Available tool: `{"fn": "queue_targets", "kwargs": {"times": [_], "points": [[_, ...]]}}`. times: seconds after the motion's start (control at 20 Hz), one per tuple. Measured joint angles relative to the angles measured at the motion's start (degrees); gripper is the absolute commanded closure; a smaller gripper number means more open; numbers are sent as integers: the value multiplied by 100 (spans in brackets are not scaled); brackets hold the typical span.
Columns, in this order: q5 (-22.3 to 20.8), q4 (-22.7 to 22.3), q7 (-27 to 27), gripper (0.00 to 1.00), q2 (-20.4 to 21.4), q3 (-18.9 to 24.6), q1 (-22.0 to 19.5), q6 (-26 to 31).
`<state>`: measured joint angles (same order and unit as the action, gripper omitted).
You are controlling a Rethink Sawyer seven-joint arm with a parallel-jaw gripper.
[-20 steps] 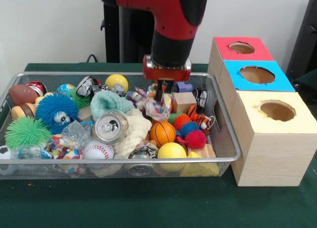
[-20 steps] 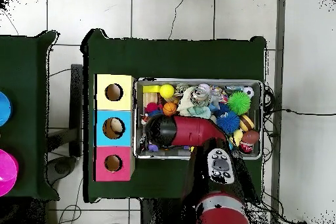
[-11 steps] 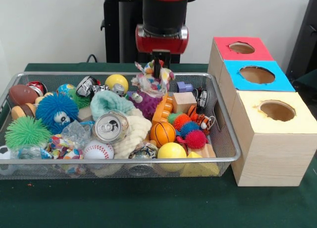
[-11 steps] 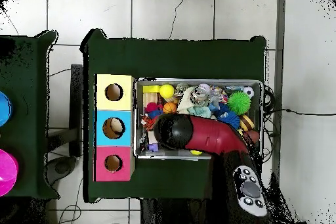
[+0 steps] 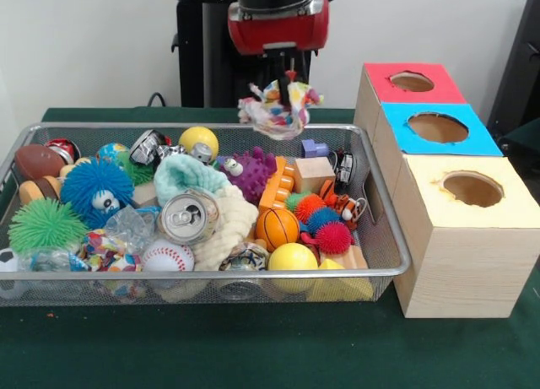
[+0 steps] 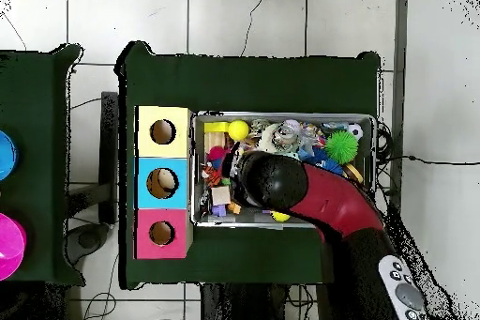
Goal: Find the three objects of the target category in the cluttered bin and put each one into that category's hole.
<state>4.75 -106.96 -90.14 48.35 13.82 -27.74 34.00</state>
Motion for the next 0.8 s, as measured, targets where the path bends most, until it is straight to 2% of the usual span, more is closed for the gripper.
{"fn": "queue_targets", "kwargs": {"times": [0.15, 0.4, 0.8], "points": [[296, -187, 0, 100, 92, 411, -199, -85], [588, -283, 0, 100, 146, 831, -244, -201], [686, -210, 0, 100, 209, 979, 151, -209]]}}
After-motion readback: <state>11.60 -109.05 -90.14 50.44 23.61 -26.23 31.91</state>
